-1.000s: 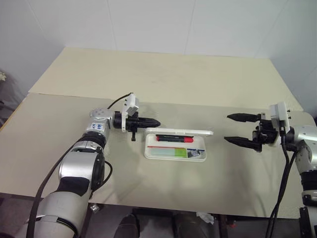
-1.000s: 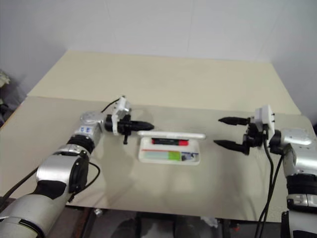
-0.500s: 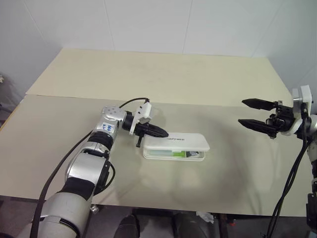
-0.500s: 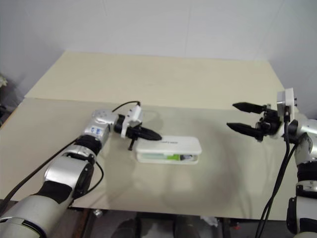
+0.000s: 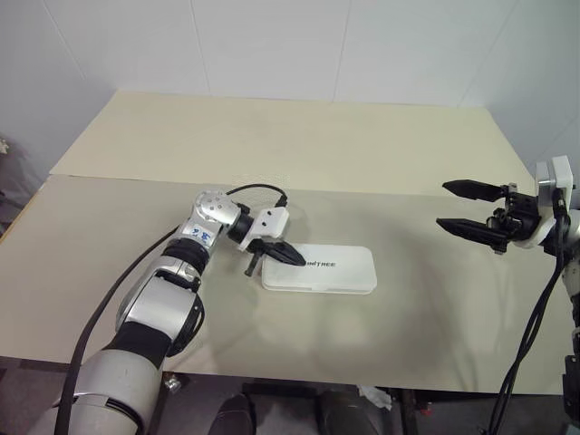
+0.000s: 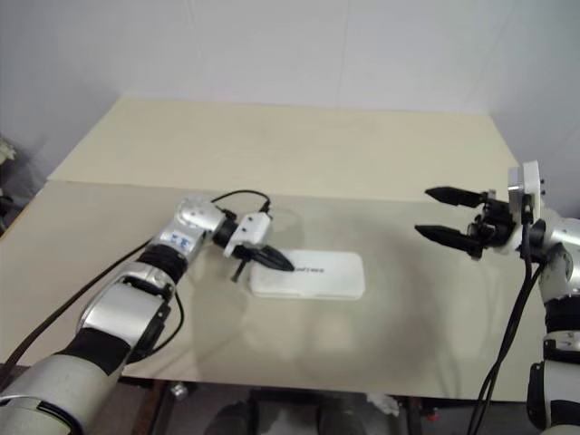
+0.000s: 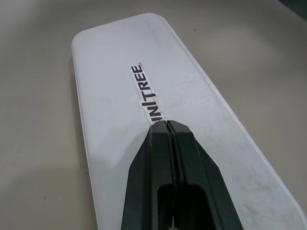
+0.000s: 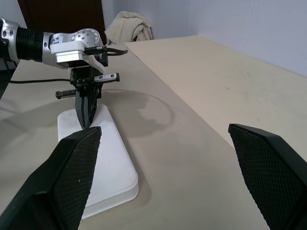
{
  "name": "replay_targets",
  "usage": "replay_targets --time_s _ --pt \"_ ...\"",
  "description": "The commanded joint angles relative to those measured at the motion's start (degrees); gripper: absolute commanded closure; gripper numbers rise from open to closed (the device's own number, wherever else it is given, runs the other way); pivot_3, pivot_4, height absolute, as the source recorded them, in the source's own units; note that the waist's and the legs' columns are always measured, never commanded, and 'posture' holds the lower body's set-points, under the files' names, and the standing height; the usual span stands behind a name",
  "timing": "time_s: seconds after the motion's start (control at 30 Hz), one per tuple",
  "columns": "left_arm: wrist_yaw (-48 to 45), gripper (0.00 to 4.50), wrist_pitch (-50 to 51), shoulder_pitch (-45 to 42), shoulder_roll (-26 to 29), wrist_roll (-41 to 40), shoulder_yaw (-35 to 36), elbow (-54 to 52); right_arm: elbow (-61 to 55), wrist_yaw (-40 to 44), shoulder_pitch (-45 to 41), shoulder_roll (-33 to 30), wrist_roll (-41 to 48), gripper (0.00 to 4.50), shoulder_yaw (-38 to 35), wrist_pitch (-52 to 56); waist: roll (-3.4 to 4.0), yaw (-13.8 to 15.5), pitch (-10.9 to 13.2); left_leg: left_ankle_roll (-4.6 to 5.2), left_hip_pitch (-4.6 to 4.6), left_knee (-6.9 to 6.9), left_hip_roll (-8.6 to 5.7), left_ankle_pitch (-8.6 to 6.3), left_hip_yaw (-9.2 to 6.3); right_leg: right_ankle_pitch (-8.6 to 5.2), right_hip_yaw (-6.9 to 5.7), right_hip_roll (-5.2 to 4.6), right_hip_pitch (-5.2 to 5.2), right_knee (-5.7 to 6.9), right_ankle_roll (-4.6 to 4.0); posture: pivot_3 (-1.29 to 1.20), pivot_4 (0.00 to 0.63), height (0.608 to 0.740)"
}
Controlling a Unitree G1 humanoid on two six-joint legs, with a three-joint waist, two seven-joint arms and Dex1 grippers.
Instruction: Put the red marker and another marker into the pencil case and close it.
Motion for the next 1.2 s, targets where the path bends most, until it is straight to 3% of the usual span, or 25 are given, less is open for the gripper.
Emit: replay_targets --time_s 0.03,0.3,0.47,0.67,0.77,1.17,1.2 --pt "-5.60 4.47 -1.35 0.72 1.05 3.74 -1.16 1.51 -1.57 4.82 -0.41 -0.44 1.20 0.00 -0.48 -0.76 0.00 0.00 0.00 0.00 0.00 -0.01 0.00 0.00 0.00 0.00 0.00 0.00 0.00 0.00 0.00 0.00 0.150 0.740" --pt "1.11 4.47 -0.16 0.24 2.64 -4.93 11.28 -1.18 -4.67 4.82 2.09 -0.11 3.91 0.00 0.72 -0.41 0.03 0.03 0.03 0.00 -0.11 -0.04 0.04 0.00 -0.02 0.00 -0.01 0.01 -0.14 0.01 0.00 0.00 0.150 0.740" --pt "-0.77 4.47 3.15 3.78 4.71 -10.46 17.83 -8.21 -4.96 4.82 2.65 -0.08 3.75 0.00 1.82 -0.28 0.05 0.06 0.04 0.01 -0.17 -0.04 0.06 -0.01 0.00 -0.01 -0.01 -0.05 -0.19 -0.03 0.01 0.00 0.150 0.740" --pt "0.09 4.47 15.03 19.18 9.83 -22.35 24.83 -34.52 -3.80 4.82 1.01 1.65 2.76 0.00 3.64 -0.58 0.07 -0.26 0.05 0.01 -0.12 -0.03 0.33 0.00 -0.02 -0.01 -0.01 -0.06 -0.18 0.07 0.00 0.00 0.150 0.740" --pt "3.54 3.90 19.21 25.62 11.88 -25.62 27.80 -43.98 -2.98 4.82 0.06 2.41 2.56 0.00 4.46 -0.86 0.07 -0.12 0.05 0.01 -0.08 0.03 0.37 0.00 -0.03 -0.01 -0.01 -0.09 -0.12 0.09 0.00 0.00 0.150 0.740" --pt "14.48 0.02 28.52 51.37 18.19 -30.61 35.08 -72.78 4.01 4.82 -5.60 5.27 1.44 0.00 9.51 -3.57 0.08 -0.35 0.06 0.07 -0.03 -0.12 0.23 -0.03 -0.04 -0.02 -0.03 -0.45 -0.07 -0.08 -0.02 0.00 0.150 0.740" --pt "15.54 0.02 29.56 53.17 18.42 -31.03 35.54 -74.67 4.84 4.82 -6.15 5.43 1.32 0.00 9.99 -4.00 0.09 -0.58 0.06 0.07 -0.03 -0.14 0.23 -0.03 -0.03 -0.02 -0.06 -0.69 -0.08 -0.08 -0.03 0.00 0.150 0.740"
